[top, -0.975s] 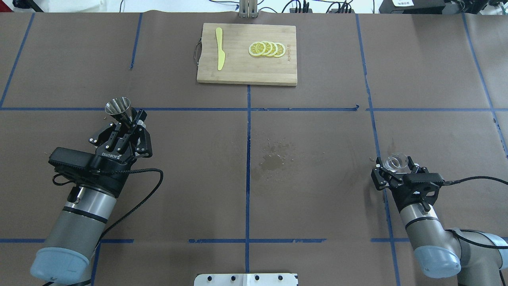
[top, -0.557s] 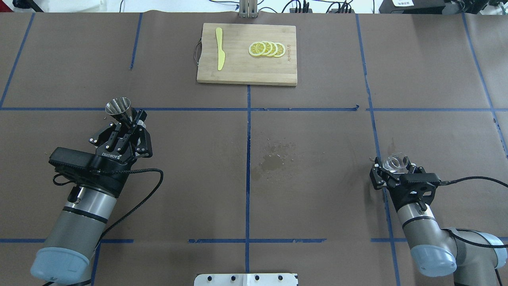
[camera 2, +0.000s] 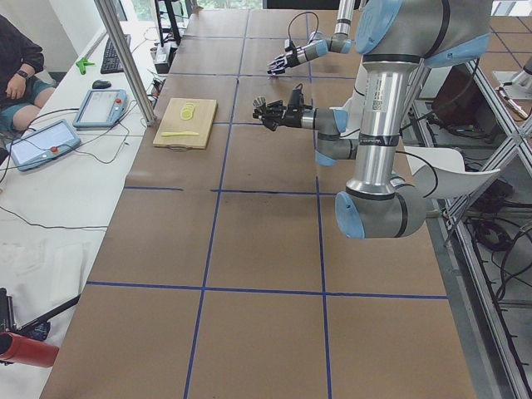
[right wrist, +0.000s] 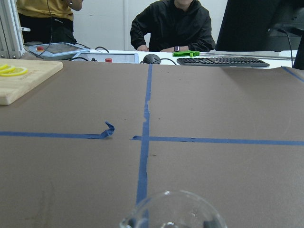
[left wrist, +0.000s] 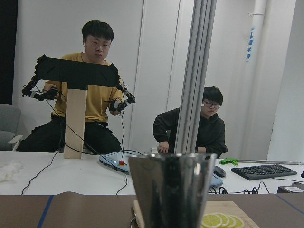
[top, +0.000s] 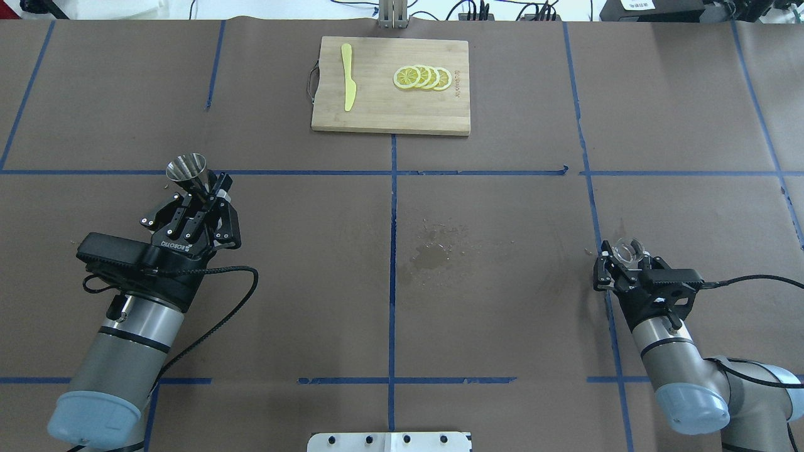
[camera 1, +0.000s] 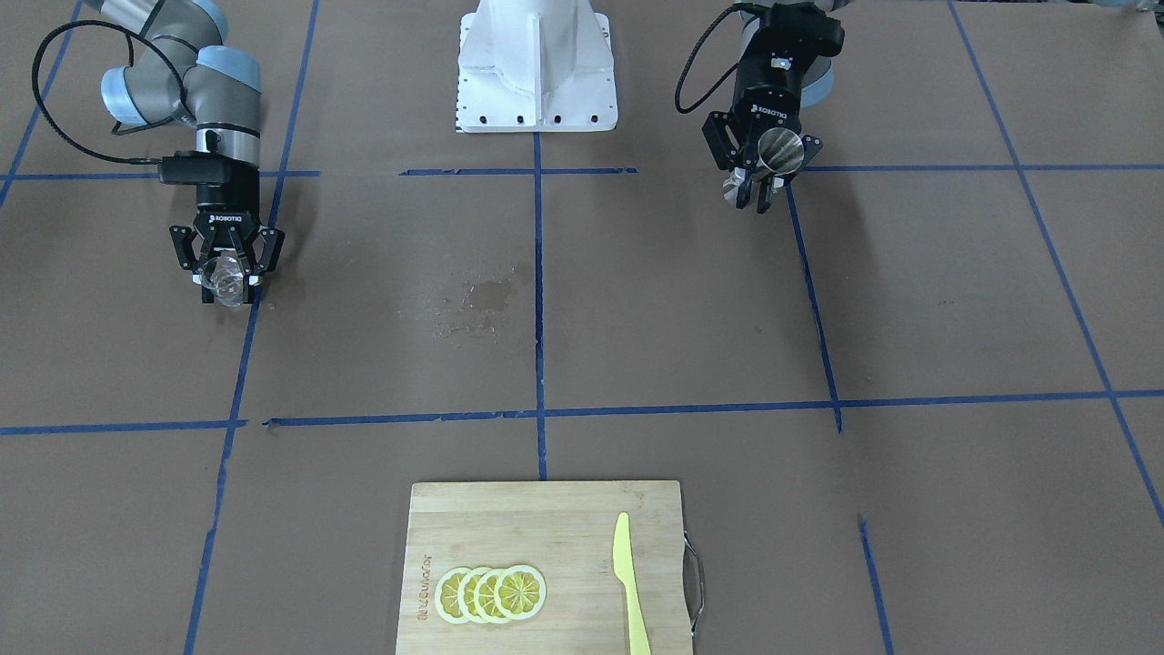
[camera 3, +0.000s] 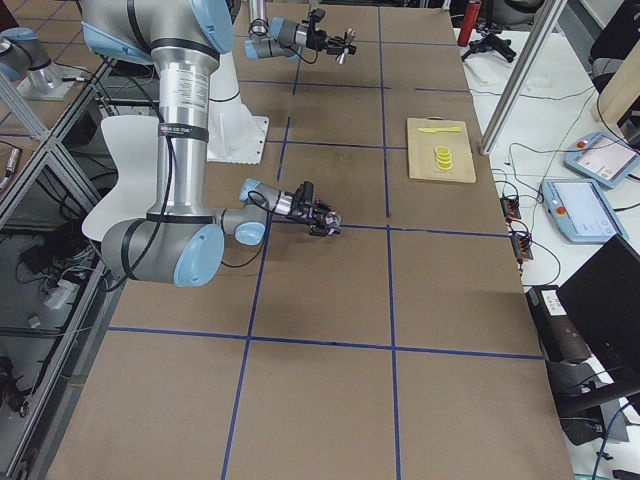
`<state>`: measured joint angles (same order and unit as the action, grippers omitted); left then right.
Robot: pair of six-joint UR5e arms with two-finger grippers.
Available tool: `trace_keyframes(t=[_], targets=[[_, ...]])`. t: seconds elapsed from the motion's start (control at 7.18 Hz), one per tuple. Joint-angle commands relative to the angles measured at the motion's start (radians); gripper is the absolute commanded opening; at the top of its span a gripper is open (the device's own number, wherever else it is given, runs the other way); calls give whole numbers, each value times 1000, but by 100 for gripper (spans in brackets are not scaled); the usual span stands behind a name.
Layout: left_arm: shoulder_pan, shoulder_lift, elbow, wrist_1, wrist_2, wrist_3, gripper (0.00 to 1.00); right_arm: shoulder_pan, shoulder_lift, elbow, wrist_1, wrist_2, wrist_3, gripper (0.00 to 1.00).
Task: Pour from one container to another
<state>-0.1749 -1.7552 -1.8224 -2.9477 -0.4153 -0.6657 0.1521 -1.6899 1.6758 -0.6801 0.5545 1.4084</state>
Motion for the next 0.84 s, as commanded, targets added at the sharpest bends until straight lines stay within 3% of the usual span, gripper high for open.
trace_keyframes(t=[0.0,0.42,0.7], targets=[[0,-1,-6,-1,1,0,0,3,-19,39,60,1,-43,0],[41,-19,5,4,-5,59,0,21,4,166,63,4,-303,0],[55,-127,63,-2,-139,103,0,70,62,179,66,82,-426,0]])
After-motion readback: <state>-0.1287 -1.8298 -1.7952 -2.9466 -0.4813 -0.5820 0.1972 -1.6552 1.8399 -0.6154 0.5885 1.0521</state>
